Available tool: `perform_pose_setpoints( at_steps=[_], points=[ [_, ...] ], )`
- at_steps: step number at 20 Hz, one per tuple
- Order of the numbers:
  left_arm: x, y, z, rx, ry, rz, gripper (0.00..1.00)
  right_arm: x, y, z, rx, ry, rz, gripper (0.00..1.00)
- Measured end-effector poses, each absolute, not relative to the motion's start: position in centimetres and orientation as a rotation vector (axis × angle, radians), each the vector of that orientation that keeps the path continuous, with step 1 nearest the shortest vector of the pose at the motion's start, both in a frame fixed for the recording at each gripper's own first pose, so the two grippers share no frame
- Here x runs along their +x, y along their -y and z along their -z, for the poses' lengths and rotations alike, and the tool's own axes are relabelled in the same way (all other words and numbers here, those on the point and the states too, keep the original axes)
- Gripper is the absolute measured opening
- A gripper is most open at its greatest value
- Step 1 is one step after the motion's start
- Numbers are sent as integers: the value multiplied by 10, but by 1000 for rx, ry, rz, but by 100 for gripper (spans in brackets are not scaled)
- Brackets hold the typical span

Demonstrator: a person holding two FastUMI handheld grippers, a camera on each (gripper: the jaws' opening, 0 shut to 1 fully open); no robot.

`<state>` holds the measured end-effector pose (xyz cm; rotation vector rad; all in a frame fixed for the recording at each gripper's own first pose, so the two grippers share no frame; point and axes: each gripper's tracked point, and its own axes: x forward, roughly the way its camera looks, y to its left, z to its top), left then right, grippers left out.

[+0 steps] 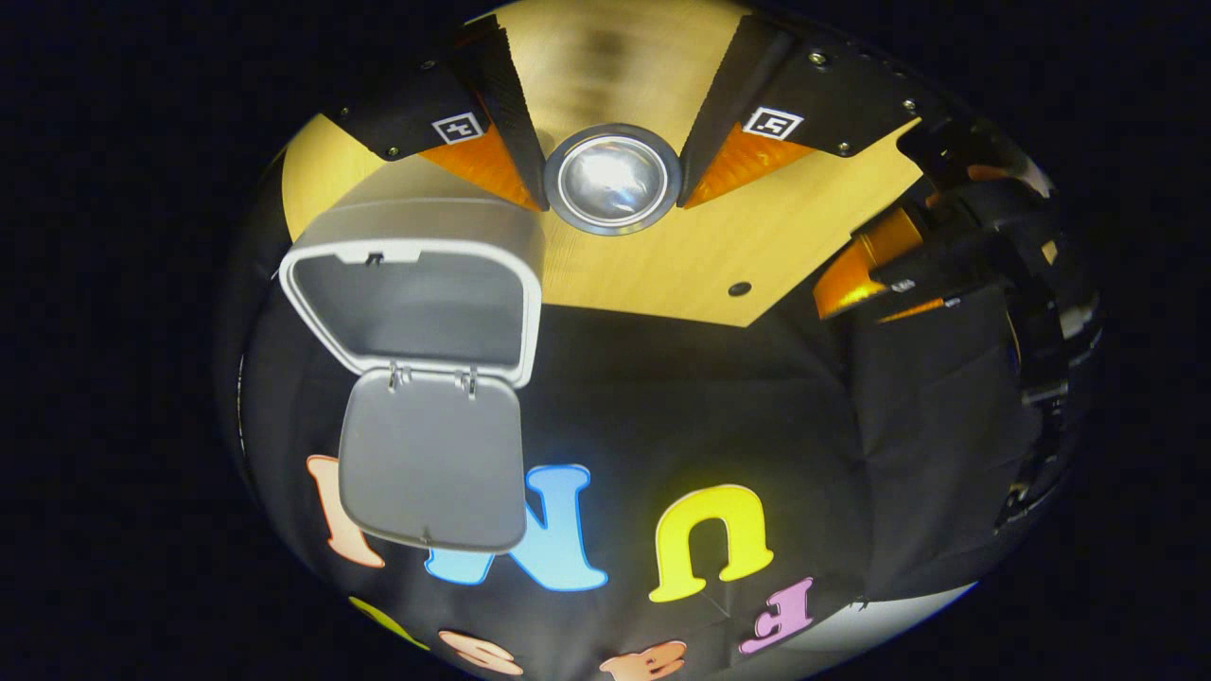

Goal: Press the lid of the desktop garbage bin to open it, pick up the crumpled paper on the desktop and throw it into the bin, then pick up the pop can on the desktop and drop it into the bin, and finally close the garbage bin lid.

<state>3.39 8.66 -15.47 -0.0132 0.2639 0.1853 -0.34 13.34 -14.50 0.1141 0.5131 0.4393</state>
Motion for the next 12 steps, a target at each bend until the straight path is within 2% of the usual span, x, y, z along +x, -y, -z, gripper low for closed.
perform_pose_setpoints(
  at_steps=[2, 3, 7, 8, 11, 12],
  points=[
    [33, -88, 156, -14, -266, -187, 100, 4, -130, 118, 129, -455, -428, 84],
    [33, -88, 156, -16, -268, -187, 97, 11, -127, 105, 131, -426, -417, 84],
    [29, -88, 161, -29, -281, -191, 100, 28, -116, 68, 173, -333, -398, 84],
    [28, -89, 162, -33, -284, -192, 96, 32, -112, 62, 177, -316, -379, 84],
    [26, -91, 166, -40, -293, -196, 96, 42, -95, 49, 187, -275, -334, 84],
    [25, -92, 166, -40, -296, -198, 100, 45, -88, 47, 187, -269, -315, 84]
  ],
)
